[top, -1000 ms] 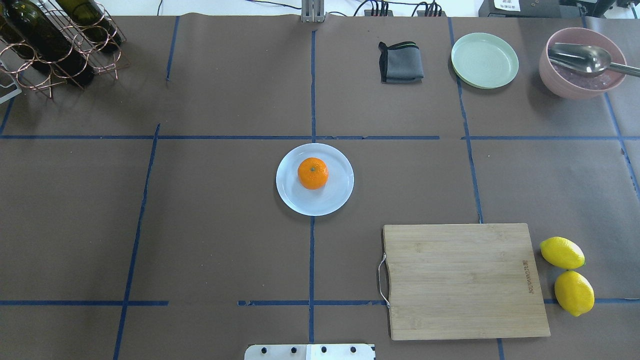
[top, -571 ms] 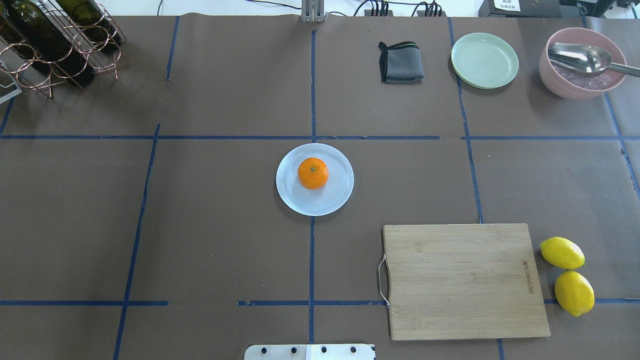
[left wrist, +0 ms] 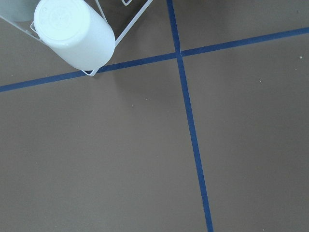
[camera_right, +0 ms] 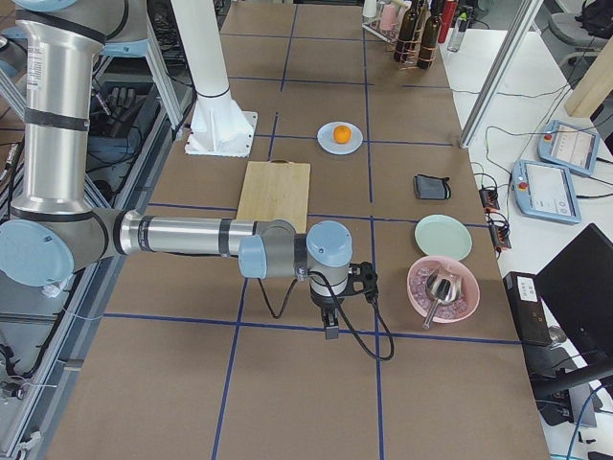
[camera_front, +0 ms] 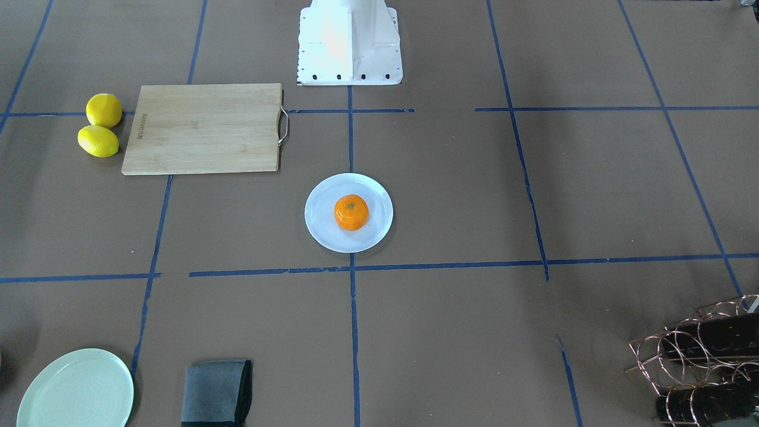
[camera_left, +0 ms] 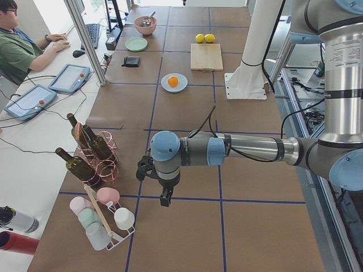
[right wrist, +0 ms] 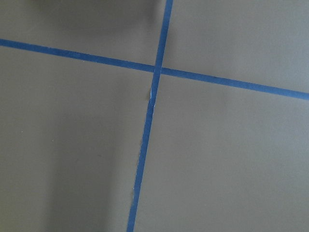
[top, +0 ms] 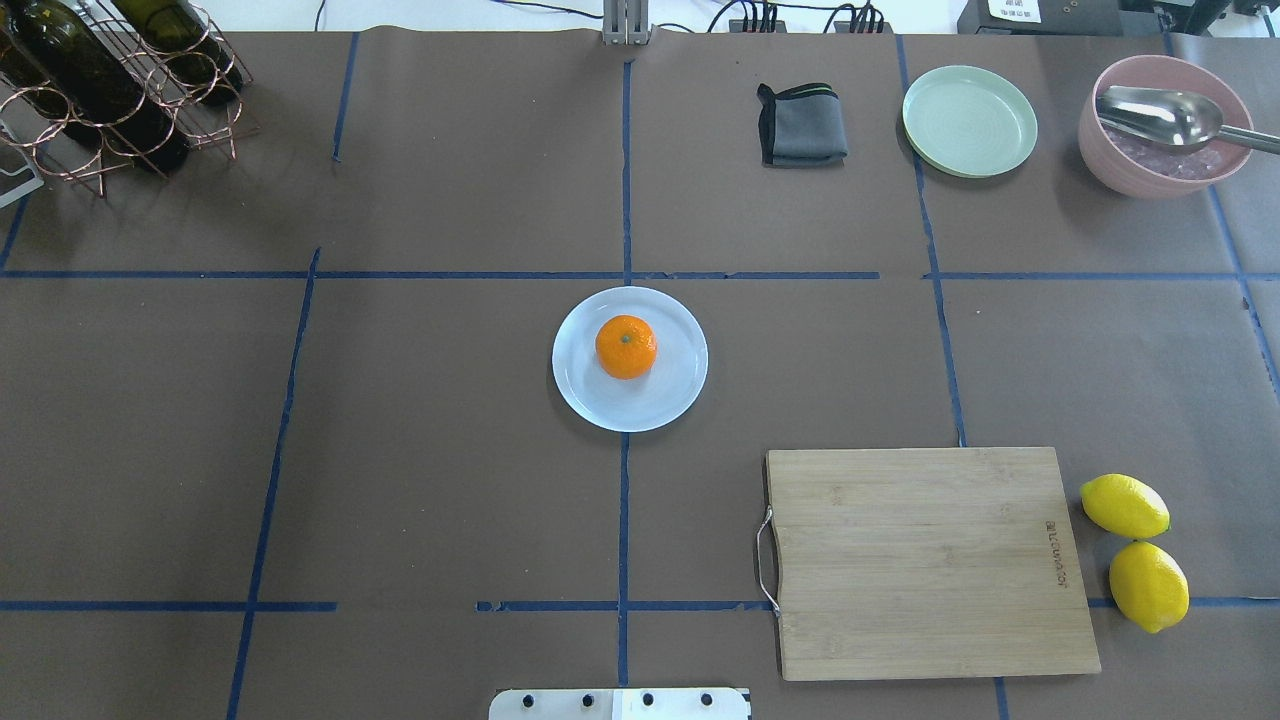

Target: Pick orange to plate

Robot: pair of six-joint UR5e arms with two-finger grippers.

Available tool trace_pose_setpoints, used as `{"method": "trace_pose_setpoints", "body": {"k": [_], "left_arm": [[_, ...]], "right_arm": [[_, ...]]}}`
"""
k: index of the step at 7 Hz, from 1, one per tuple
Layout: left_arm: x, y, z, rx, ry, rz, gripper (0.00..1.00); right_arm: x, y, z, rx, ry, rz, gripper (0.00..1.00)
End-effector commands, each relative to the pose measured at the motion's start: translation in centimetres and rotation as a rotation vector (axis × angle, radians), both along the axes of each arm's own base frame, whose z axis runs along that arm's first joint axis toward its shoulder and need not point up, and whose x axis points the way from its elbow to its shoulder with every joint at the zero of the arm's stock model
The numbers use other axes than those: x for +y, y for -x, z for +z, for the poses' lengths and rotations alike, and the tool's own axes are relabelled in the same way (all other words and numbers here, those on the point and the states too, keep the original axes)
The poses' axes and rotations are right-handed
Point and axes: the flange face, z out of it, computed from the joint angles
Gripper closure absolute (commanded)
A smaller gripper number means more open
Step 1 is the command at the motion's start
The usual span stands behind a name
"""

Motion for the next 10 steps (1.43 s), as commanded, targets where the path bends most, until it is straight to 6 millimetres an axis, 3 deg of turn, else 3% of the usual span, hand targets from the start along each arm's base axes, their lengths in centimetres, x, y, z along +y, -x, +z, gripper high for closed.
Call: {"method": "trace_pose_setpoints", "body": {"k": [1, 10], "left_arm": [[-0.05, -0.01, -0.13, 0.001, -0.004, 0.0, 0.0], [-0.21, 0.0, -0.36, 0.001, -0.009, -0.001, 0.0]], "right_arm": [[0.45, -0.05, 0.23, 0.009, 0.004, 0.001, 0.0], [0.4, -0.06, 0.23, 0.01, 0.008, 0.013, 0.0]]}}
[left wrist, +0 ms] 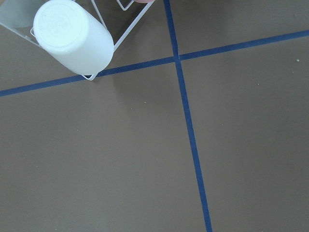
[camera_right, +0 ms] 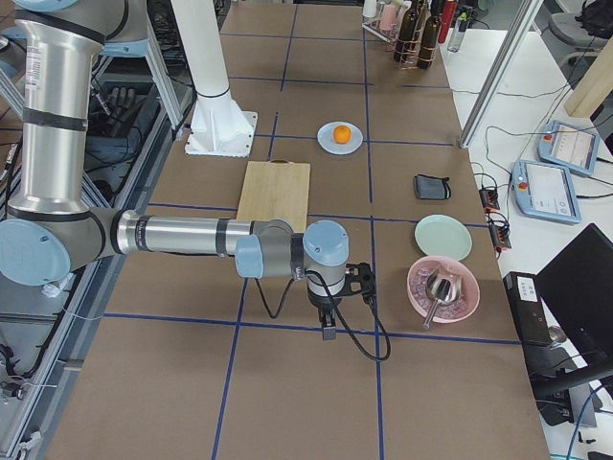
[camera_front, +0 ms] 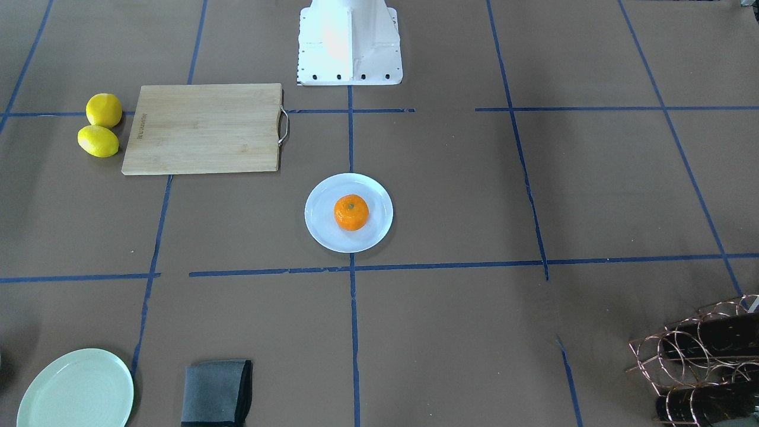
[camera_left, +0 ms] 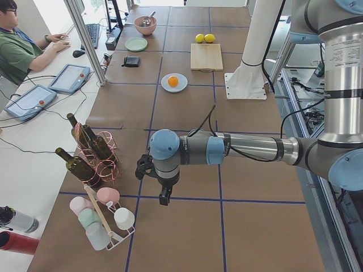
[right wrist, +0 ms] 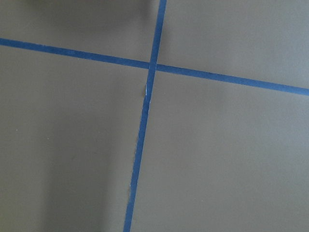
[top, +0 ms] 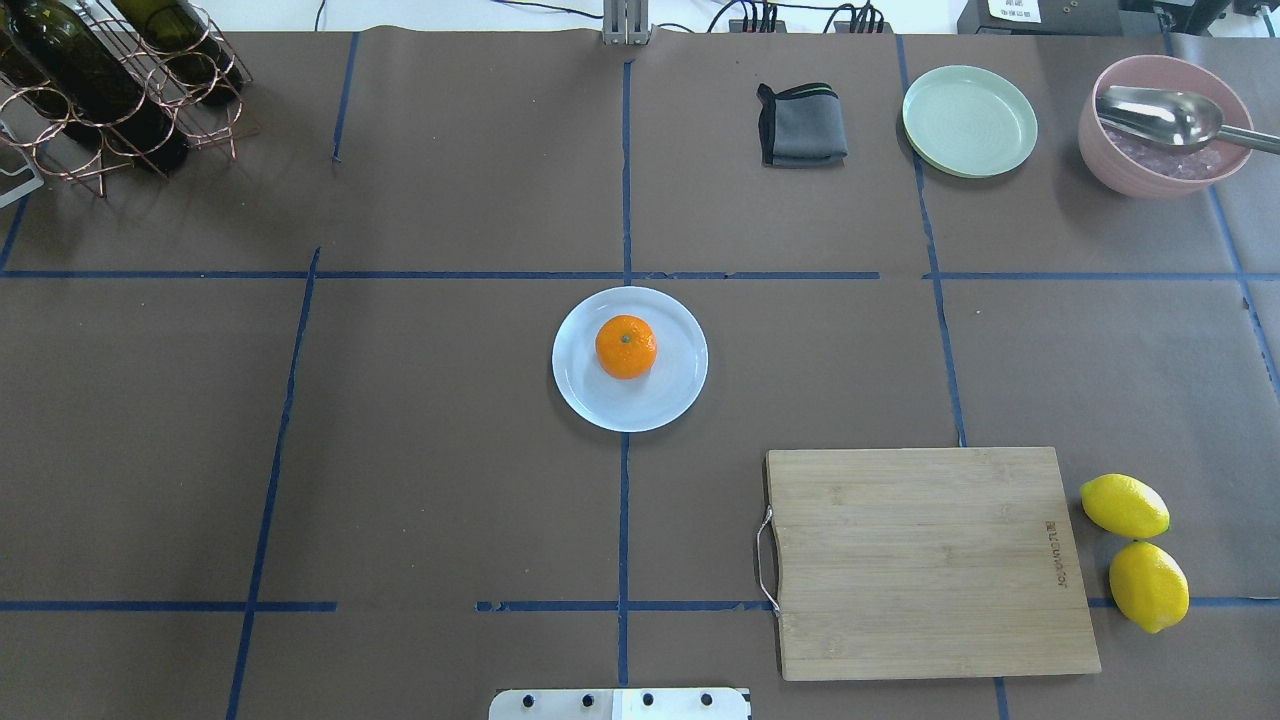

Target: Pick orange to plate

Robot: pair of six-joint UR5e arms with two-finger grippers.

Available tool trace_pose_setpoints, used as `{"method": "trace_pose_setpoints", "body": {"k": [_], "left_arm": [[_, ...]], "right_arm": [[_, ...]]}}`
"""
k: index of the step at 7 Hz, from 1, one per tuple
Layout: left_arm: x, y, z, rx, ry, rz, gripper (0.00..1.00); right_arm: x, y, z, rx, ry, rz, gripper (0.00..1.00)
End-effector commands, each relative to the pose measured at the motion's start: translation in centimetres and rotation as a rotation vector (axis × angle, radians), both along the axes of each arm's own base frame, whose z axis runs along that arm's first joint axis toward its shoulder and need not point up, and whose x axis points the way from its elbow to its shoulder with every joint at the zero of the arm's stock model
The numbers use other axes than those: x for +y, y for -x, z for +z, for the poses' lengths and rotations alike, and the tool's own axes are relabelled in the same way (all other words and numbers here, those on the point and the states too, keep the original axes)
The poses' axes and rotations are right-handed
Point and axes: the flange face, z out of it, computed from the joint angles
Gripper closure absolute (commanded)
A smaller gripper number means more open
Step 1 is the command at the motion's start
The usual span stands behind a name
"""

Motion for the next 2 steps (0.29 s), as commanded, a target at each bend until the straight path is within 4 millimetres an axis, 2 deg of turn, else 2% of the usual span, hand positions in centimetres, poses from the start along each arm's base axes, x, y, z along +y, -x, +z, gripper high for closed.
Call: {"method": "trace_pose_setpoints", "body": {"k": [1, 2], "left_arm": [[0.0, 0.0, 0.0, 0.0, 0.0, 0.0, 0.0], [0.06, 0.0, 0.0, 0.0, 0.0, 0.0, 0.0]], "right_arm": [[0.0, -0.03, -0.01, 0.0, -0.001, 0.001, 0.0], [-0.02, 0.04, -0.08, 0.0, -0.003, -0.001, 0.0]]}}
